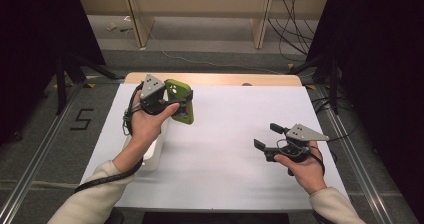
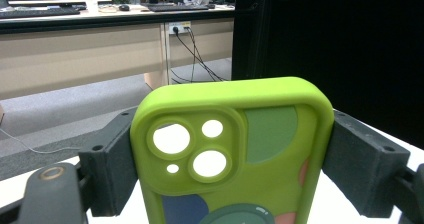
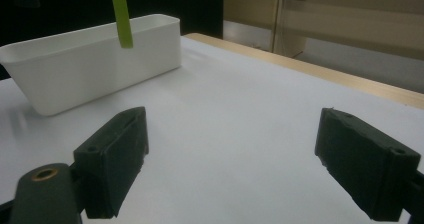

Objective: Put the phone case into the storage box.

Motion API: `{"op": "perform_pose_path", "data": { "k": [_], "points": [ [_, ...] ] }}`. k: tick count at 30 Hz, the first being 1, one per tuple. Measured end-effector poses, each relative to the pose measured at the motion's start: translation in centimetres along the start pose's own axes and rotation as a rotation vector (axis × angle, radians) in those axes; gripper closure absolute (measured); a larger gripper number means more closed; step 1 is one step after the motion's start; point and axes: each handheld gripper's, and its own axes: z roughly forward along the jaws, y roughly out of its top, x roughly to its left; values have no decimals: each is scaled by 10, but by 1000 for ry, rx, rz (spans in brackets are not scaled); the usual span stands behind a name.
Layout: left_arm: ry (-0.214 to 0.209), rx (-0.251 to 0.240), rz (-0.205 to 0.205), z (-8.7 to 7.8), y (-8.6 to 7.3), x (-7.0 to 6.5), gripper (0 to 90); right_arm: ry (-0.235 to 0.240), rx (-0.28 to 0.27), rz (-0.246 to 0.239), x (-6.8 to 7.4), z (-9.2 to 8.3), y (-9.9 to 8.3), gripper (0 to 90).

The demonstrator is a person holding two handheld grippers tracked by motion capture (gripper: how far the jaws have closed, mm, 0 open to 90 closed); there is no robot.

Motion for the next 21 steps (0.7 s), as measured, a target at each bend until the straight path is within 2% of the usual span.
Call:
{"op": "perform_pose_path", "data": {
  "k": [21],
  "points": [
    [29,-5,-2,-2,2,9,162,-3,9,4,0,1,-1,148]
  ]
}}
